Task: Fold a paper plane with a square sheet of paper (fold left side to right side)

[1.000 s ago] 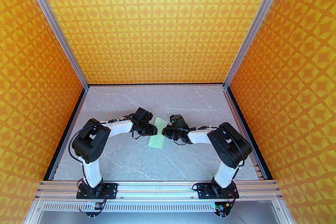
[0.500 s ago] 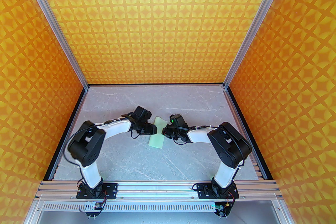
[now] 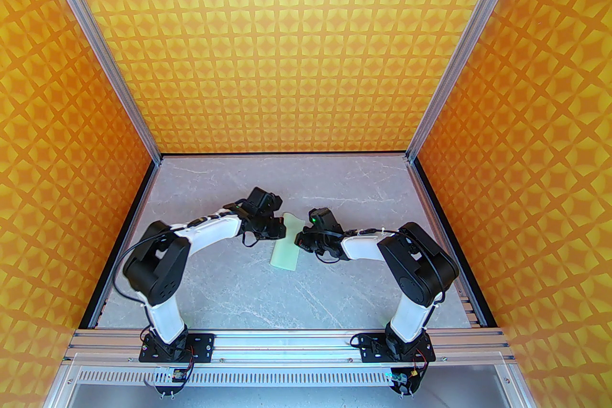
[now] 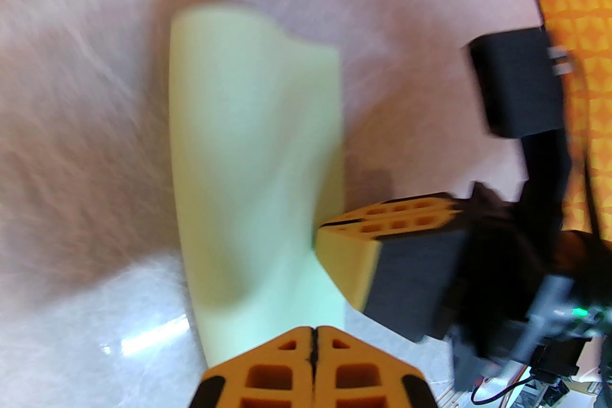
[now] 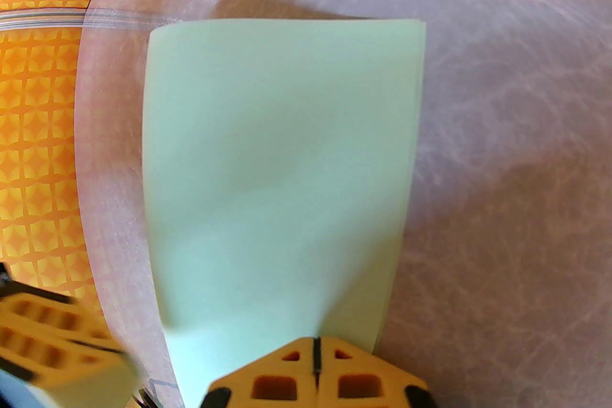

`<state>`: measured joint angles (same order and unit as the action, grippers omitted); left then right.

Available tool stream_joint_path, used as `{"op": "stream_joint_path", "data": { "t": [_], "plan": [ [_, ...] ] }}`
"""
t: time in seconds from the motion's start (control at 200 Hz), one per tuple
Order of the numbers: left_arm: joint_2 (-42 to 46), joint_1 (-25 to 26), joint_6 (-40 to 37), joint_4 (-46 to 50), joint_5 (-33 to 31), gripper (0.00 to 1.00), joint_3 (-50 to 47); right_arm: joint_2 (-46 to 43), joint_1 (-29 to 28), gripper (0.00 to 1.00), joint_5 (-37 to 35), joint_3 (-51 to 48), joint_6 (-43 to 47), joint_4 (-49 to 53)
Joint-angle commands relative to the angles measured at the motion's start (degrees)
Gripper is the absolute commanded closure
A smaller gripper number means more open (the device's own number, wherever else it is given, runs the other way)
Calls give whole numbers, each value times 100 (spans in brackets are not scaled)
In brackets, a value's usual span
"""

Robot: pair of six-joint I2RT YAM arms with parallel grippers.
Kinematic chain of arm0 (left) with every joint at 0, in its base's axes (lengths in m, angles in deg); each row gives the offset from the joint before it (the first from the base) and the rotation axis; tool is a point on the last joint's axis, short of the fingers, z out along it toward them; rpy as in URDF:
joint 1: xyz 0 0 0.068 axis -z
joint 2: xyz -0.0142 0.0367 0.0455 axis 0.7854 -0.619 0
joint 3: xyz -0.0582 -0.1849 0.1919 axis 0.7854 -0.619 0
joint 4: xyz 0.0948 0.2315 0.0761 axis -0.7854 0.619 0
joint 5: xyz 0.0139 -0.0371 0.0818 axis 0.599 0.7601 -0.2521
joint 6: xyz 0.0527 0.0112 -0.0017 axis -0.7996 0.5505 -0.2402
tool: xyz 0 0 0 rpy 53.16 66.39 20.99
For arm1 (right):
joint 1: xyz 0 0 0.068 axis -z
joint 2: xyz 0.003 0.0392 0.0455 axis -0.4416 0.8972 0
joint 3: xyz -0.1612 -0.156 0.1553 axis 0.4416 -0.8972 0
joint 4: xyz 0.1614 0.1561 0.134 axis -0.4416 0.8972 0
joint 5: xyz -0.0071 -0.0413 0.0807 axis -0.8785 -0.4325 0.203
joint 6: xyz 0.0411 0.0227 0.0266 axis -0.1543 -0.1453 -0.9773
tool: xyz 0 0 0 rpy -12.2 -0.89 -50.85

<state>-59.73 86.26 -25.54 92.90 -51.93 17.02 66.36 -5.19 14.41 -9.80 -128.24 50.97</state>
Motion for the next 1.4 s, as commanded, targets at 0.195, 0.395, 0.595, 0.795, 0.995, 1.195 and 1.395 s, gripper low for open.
{"op": "stream_joint_path", "data": {
  "t": [0.195, 0.395, 0.595, 0.795, 0.995, 1.195, 1.395],
  "plan": [
    [-457, 31, -56, 209, -43, 100, 354, 240, -51, 100, -201, -32, 88, 487],
    [-465, -91, -222, 366, -251, 100, 251, 251, -52, 100, -199, -43, 90, 495],
    [-529, -201, -341, 387, -270, 100, 173, 276, -51, 100, -190, -45, 88, 486],
    [-662, -223, -376, 308, -305, 100, -4, 277, -51, 100, -190, -40, 93, 486],
    [-697, -238, -418, 305, -393, 100, -136, 277, -51, 100, -189, -38, 95, 486],
    [-455, -251, -489, 461, -393, 100, 87, 265, -51, 100, -198, -42, 99, 501],
    [-391, -251, -500, 543, -246, 99, 532, 253, -51, 100, -224, -52, 102, 530]
  ]
}}
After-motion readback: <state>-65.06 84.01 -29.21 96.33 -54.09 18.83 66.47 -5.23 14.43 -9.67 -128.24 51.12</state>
